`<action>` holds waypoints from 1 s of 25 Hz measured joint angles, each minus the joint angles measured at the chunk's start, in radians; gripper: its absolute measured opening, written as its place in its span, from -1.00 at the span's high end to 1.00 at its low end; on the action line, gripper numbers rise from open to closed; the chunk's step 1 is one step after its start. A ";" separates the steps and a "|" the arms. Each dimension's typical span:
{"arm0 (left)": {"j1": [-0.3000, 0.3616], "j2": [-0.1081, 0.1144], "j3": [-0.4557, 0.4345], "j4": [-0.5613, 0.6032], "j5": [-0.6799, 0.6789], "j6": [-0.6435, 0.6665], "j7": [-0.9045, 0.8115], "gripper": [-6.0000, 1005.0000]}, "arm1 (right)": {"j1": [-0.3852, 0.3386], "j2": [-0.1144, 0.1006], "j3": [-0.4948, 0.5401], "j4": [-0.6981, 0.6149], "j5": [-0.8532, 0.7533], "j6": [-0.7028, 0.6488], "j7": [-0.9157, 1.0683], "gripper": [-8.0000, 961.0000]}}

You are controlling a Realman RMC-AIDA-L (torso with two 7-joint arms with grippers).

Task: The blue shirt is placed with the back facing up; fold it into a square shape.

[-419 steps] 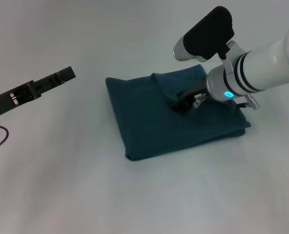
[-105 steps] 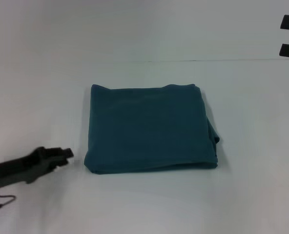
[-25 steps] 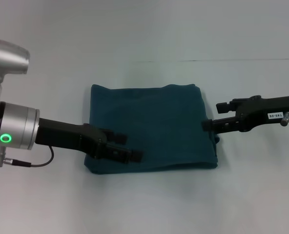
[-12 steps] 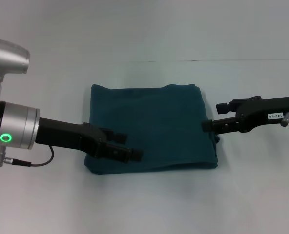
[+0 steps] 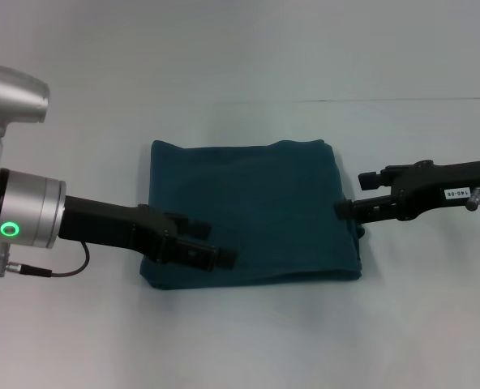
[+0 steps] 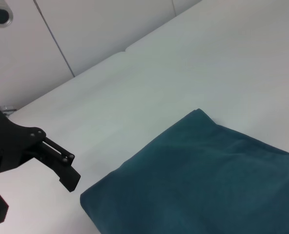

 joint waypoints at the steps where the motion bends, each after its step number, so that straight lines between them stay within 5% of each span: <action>1: 0.000 0.000 0.000 0.000 0.000 0.000 0.000 -0.89 | 0.000 0.000 0.000 0.000 0.000 0.000 0.000 -0.93; 25: -0.001 0.002 0.000 0.002 0.002 0.007 -0.029 -0.89 | 0.004 0.003 0.002 0.000 0.000 -0.008 0.012 -0.92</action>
